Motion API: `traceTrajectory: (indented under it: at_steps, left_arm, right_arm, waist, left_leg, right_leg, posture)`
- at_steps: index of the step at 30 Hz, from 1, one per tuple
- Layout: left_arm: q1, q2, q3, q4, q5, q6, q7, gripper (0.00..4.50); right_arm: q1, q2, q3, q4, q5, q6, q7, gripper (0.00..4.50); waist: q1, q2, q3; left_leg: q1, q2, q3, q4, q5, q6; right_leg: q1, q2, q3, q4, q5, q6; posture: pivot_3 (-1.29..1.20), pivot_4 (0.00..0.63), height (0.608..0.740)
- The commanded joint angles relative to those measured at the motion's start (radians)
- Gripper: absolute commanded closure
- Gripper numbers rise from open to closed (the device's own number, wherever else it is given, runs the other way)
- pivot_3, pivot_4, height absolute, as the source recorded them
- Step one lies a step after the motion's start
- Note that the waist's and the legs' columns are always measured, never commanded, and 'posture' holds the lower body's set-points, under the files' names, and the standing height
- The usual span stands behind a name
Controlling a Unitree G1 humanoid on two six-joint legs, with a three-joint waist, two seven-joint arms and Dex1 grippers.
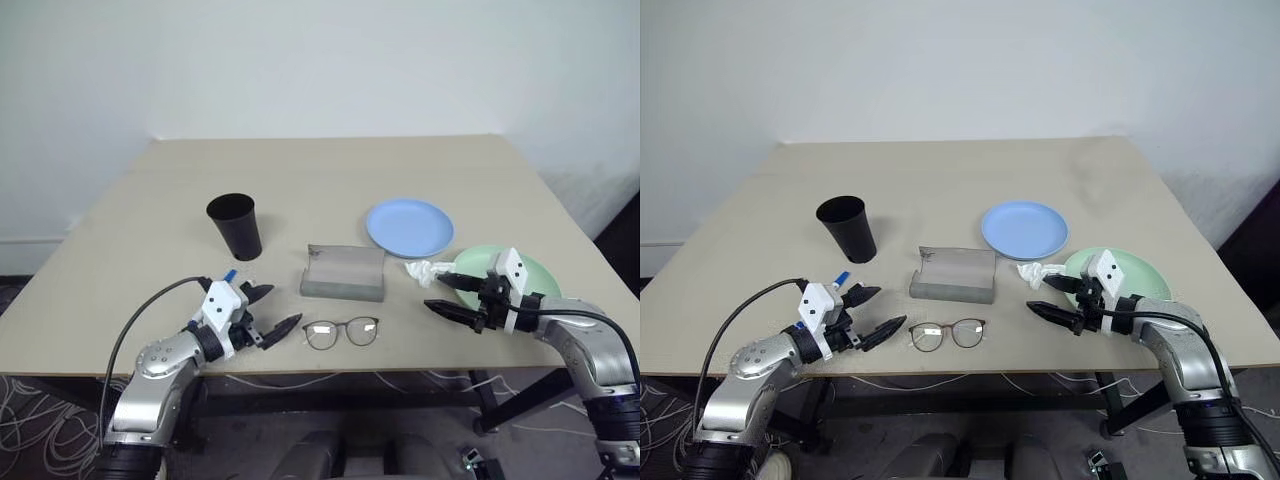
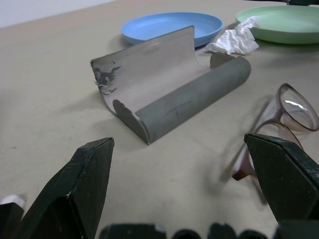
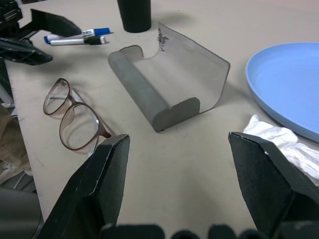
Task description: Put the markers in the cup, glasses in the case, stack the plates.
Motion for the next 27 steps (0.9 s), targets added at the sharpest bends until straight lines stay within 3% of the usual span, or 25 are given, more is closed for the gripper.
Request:
traceTrajectory:
  at_steps: [1, 13, 27]
  left_arm:
    - [-0.008, 0.008, 0.015, -0.039, -0.021, 0.003, -0.005, 0.05]
    - [-0.015, 0.031, 0.018, -0.023, -0.007, -0.009, -0.035, 0.05]
    - [-0.077, 0.014, 0.022, 0.058, -0.053, 0.011, -0.078, 0.05]
  right_arm:
    - [0.003, -0.01, -0.036, -0.059, 0.028, 0.007, -0.013, 1.07]
    - [-0.003, -0.037, -0.049, -0.025, -0.013, -0.018, -0.052, 1.07]
    - [0.084, -0.001, -0.047, -0.226, -0.052, 0.078, -0.265, 1.07]
  waist:
    - [0.0, 0.0, 0.0]
    - [0.0, 0.0, 0.0]
    - [-0.001, 0.0, 0.0]
  left_leg:
    - [0.0, 0.0, 0.0, 0.0, 0.0, 0.0]
    - [0.0, 0.0, 0.001, 0.0, 0.0, 0.0]
    - [0.0, 0.0, 0.001, 0.0, 0.0, 0.0]
  right_leg:
    - [0.0, 0.0, 0.0, 0.0, 0.0, 0.0]
    - [-0.001, 0.0, 0.0, 0.0, 0.0, 0.0]
    - [0.0, -0.001, 0.0, 0.001, 0.0, 0.0]
  posture:
    - [0.0, 0.0, 0.738]
    - [0.0, 0.0, 0.738]
    - [0.0, 0.0, 0.738]
